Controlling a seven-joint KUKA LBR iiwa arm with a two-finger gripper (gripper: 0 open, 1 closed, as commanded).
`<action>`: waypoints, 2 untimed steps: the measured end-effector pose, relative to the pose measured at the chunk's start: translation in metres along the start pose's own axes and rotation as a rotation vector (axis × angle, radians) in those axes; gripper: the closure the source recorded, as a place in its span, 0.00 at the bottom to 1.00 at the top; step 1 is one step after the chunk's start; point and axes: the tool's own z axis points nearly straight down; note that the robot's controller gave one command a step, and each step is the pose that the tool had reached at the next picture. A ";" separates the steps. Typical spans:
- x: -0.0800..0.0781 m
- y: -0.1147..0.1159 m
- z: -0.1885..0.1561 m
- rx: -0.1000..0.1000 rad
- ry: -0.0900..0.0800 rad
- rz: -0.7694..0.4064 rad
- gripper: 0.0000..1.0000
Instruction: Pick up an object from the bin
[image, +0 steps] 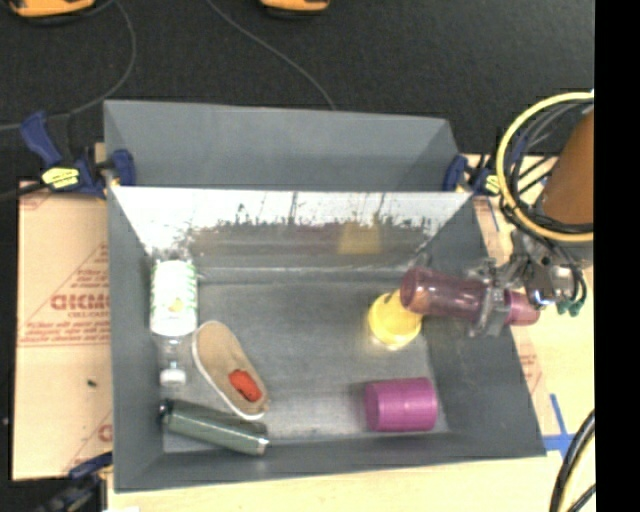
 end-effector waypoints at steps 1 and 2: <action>-0.029 -0.013 -0.009 0.002 -0.011 0.018 0.00; -0.008 -0.017 -0.096 0.001 -0.001 -0.040 0.00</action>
Offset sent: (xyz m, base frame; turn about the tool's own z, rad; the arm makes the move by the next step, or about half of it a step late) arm 0.0011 -0.0178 0.1207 -0.0585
